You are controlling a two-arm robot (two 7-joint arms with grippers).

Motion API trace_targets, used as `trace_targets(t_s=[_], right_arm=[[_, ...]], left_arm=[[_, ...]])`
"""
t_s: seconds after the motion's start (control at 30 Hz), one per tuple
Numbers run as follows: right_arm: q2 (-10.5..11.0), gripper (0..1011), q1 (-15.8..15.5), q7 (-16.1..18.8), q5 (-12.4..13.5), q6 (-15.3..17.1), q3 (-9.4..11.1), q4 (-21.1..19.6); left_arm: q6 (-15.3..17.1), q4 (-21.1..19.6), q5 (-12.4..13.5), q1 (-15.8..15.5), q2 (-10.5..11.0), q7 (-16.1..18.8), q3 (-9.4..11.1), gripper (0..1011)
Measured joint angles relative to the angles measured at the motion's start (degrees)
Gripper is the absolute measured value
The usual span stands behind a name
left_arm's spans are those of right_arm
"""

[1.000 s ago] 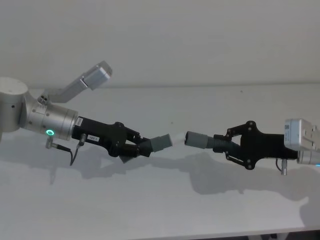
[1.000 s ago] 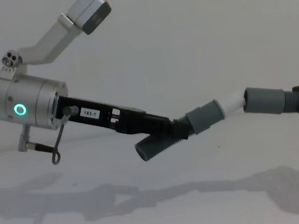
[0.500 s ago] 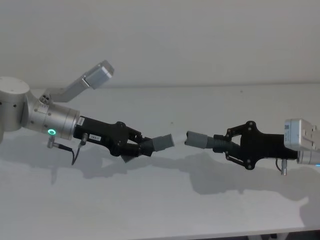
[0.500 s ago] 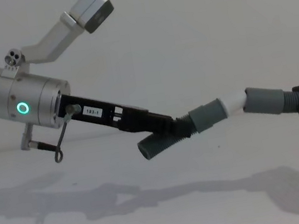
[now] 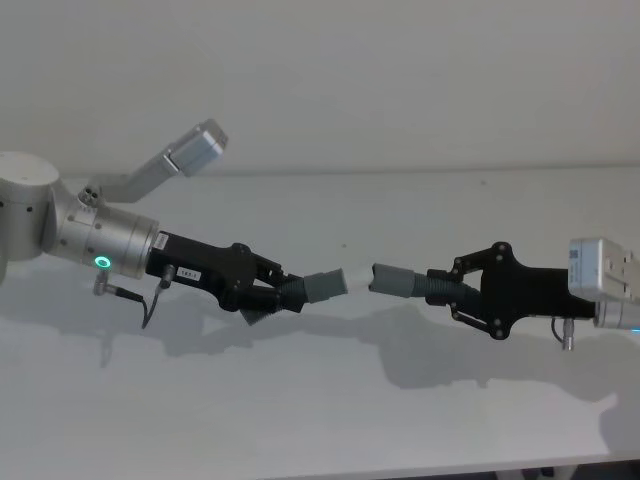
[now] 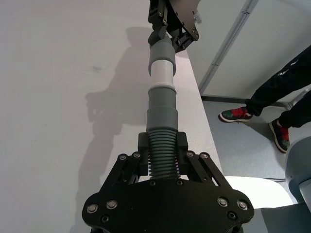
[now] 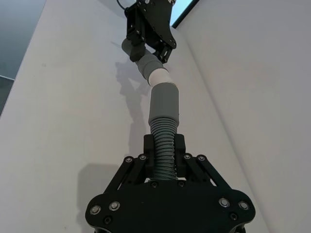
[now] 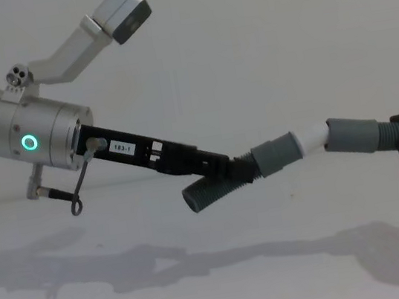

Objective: Use both hands to pick up one end of the pipe from the table, align the ends, and insert them.

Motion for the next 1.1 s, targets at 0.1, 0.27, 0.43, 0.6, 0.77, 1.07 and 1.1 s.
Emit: trace_targets(t_s=[0.1,0.27,0.43,0.6,0.77,1.07,1.1], right_arm=[[0.0,210,0.0,0.0,0.0,0.0,0.0,0.0],[0.0,210,0.0,0.0,0.0,0.0,0.0,0.0],[0.0,211,0.0,0.0,0.0,0.0,0.0,0.0],[0.0,210,0.0,0.0,0.0,0.0,0.0,0.0],[0.0,210,0.0,0.0,0.0,0.0,0.0,0.0],[0.0,210,0.0,0.0,0.0,0.0,0.0,0.0],[0.0,210,-0.01,0.0,0.0,0.0,0.0,0.0]], left_arm=[[-0.03,0.41,-0.03,-0.24,-0.15,-0.31,0.2,293],[-0.08,1.36,-0.08,-0.81,-0.42,-1.06,0.71,293],[-0.14,2.3,-0.13,-1.32,-0.71,-1.77,1.17,293],[-0.26,3.26,-0.14,-1.76,-1.08,-2.38,1.51,293],[-0.48,4.35,-0.11,-2.22,-1.59,-2.95,1.76,293],[-1.53,7.19,0.22,-3.21,-3.11,-3.75,1.91,293],[-1.67,7.57,0.27,-3.31,-3.3,-3.81,1.9,293]])
